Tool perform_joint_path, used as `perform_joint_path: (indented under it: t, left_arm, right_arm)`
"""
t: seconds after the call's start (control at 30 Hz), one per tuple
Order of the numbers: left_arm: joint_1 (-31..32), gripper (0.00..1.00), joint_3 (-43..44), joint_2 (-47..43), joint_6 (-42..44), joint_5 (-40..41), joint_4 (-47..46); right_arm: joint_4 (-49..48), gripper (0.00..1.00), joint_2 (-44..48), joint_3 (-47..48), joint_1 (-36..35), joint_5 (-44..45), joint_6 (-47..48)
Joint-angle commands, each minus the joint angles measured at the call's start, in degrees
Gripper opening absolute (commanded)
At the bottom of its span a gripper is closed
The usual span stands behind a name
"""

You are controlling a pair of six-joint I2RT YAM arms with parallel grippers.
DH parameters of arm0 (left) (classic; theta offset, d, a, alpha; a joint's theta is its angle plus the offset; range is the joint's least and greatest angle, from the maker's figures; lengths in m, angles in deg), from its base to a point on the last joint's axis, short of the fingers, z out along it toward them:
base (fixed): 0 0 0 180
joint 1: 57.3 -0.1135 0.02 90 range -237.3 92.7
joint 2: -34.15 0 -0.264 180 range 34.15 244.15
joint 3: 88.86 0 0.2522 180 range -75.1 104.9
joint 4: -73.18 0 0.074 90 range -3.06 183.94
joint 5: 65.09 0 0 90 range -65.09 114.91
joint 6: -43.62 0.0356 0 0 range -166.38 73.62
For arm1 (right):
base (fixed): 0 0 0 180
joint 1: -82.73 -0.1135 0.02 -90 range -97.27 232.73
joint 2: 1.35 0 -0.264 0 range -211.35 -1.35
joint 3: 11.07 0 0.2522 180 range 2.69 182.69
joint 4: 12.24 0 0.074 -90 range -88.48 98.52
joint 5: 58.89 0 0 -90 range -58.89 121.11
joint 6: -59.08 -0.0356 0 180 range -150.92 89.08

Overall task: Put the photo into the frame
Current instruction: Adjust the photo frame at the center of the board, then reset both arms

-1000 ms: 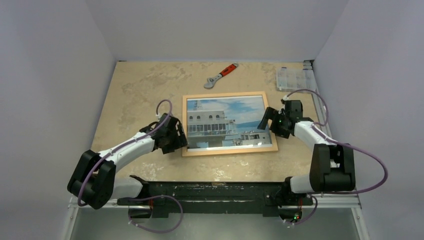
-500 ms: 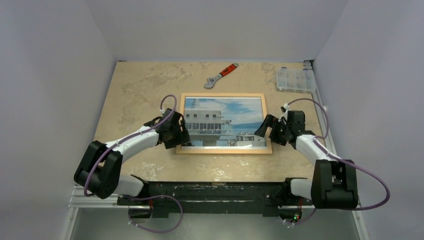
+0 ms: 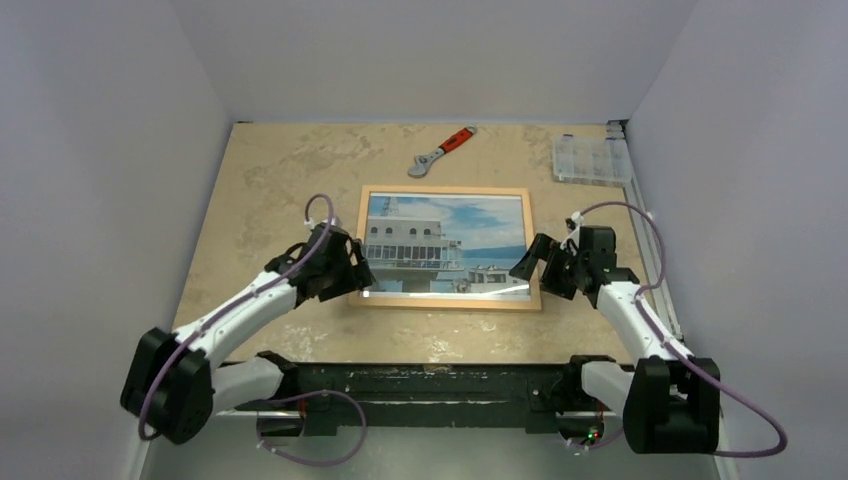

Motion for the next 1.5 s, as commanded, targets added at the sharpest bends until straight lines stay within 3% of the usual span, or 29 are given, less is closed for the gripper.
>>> perform_joint_path:
  t: [0.0,0.13,0.37,0.5,0.67,0.87,1.07,1.23,1.3,1.4,1.47]
  left_arm:
    - [-0.1,0.80,-1.4,-13.7,0.7,0.0,1.6]
    - [-0.1,0.99,-4.9,-28.1,1.3,-4.7,-0.4]
    - [-0.2,1.00,-8.4,-49.0,2.6,-7.3,-2.2]
    - [-0.2,1.00,-7.3,-53.1,5.0,-7.4,-0.9]
    - [-0.1,1.00,-7.0,-53.8,10.0,-6.7,-1.3]
    - [-0.1,1.00,-8.6,-53.3,22.2,2.3,-4.5]
    - [-0.2,1.00,-11.4,-49.4,32.6,14.6,-10.3]
    - [-0.3,1.00,-20.6,-48.0,39.7,28.2,-25.6]
    - [-1.0,1.00,-25.9,-45.7,42.5,32.1,-37.4]
    - [-6.8,1.00,-30.3,-36.9,44.4,28.1,-49.5]
    - [-15.5,1.00,-31.0,-29.7,40.9,17.2,-55.9]
  right_arm:
    - [3.1,0.99,5.9,6.0,-0.5,-2.4,-0.9]
    - [3.6,0.99,10.1,8.5,-0.5,-5.3,-1.0]
    - [2.0,0.99,18.1,10.2,-0.5,-8.9,-1.8]
    - [1.7,0.99,20.6,10.9,-0.5,-7.8,-2.5]
    - [-0.2,0.99,22.9,11.6,-0.5,-5.7,-2.5]
    - [-0.1,0.99,23.6,13.0,-0.4,7.7,3.8]
    - [-15.6,0.99,24.8,1.7,-0.5,17.9,3.0]
    - [-29.5,0.98,24.7,-7.4,-0.5,26.6,13.4]
    - [-34.4,0.98,24.6,-11.3,-0.4,28.7,17.0]
    - [-45.6,0.98,23.0,-18.3,-0.5,32.0,19.9]
    - [-53.1,0.99,20.8,-21.6,-0.5,33.1,19.7]
